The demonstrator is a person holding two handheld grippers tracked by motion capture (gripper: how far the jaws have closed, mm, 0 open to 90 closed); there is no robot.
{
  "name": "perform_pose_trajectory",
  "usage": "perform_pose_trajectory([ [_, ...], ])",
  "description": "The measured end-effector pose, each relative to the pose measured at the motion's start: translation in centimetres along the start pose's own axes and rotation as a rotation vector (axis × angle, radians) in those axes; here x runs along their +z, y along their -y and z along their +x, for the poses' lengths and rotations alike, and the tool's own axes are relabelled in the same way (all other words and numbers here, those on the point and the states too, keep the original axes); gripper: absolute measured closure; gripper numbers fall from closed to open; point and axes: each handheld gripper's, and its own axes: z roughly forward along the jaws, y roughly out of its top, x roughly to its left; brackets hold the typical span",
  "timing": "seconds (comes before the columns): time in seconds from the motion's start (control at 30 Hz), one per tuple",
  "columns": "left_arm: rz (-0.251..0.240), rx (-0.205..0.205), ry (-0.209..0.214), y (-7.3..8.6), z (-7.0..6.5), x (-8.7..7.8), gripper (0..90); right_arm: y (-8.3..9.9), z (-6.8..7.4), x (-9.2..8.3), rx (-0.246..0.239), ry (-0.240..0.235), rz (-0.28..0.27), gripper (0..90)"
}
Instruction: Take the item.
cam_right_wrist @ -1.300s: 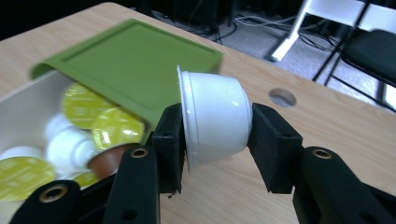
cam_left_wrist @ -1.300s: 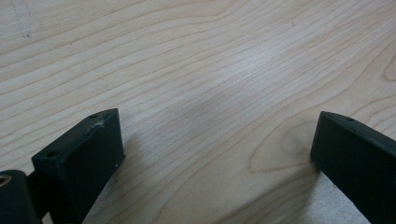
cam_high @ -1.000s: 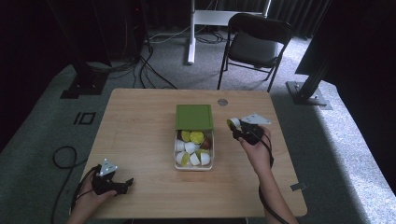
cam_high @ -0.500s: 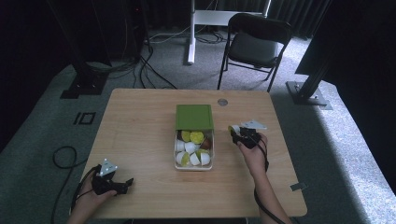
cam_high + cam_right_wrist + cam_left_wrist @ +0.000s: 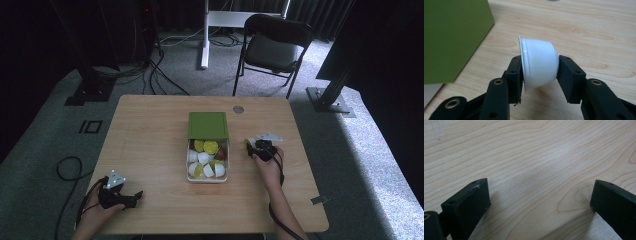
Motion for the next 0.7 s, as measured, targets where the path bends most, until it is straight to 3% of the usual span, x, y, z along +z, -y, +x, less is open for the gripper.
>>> perform_pose_trajectory([
  [0.43, 0.0, 0.0, 0.0, 0.0, 0.0, 0.0, 3.5, 0.6, -0.3, 1.2, 0.018, -0.023, 0.031, 55.4],
  [0.63, 0.0, 0.0, 0.0, 0.0, 0.0, 0.0, 3.5, 0.3, -0.4, 1.1, -0.011, -0.072, 0.031, 43.2],
  [0.7, 0.0, 0.0, 0.0, 0.0, 0.0, 0.0, 3.5, 0.3, -0.5, 0.9, -0.016, -0.076, 0.029, 43.0],
])
